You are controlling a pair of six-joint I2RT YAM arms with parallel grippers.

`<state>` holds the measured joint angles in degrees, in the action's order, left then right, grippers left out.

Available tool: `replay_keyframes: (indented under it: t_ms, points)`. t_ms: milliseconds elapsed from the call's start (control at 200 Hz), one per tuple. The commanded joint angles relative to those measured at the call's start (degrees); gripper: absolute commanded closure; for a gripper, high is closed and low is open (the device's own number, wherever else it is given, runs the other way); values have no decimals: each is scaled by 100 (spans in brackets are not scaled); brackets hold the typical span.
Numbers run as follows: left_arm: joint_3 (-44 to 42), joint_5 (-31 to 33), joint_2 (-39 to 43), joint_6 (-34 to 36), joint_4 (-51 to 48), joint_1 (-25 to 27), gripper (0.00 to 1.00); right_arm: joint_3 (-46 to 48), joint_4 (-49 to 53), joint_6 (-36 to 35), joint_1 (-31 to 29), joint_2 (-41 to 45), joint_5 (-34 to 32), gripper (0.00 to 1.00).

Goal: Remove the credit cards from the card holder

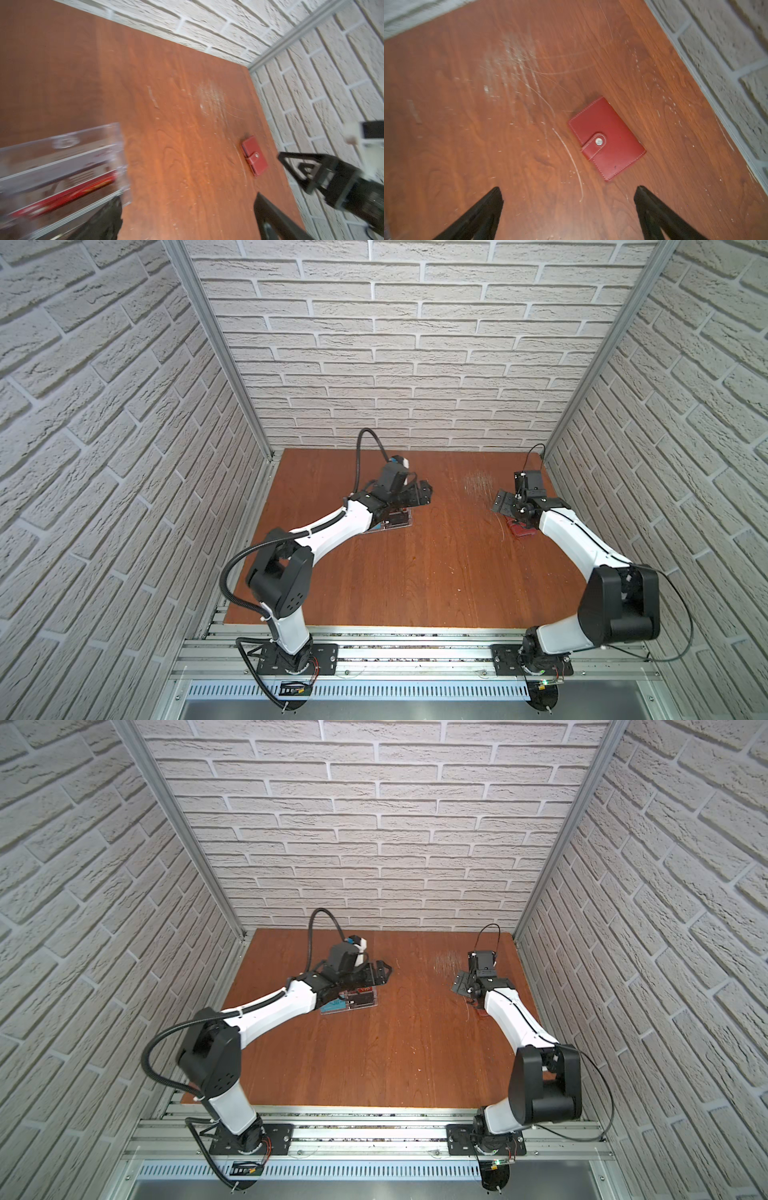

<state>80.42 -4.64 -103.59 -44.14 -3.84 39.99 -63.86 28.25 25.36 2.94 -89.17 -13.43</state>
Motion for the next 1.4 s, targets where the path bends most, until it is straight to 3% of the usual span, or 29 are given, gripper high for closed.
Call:
replay_keyframes:
  t_ms: [0, 175, 280, 625, 755, 955, 1395]
  points:
    - [574, -325, -548, -70, 269, 174, 2, -353, 114, 25, 365, -466, 313, 0]
    - [1112, -554, -1050, -104, 294, 386, 2, -842, -19, -285, 668, -1288, 585, 0]
    - [1101, -614, -1083, -112, 370, 397, 2, -1218, 40, -551, 746, -1784, 468, 0]
    - [914, -610, -1108, -68, 445, 409, 2, -1852, 70, -1123, 846, -2704, 1085, 0]
    - [840, -582, -1102, -72, 462, 406, 2, -1912, 175, -1118, 874, -2736, 1012, 0]
    - [850, -597, -1157, -129, 480, 412, 2, -1985, 456, -980, 844, -2864, 1526, 0]
    - [893, -569, -1135, -209, 375, 576, 2, -875, 403, -574, 516, -1767, 1883, 0]
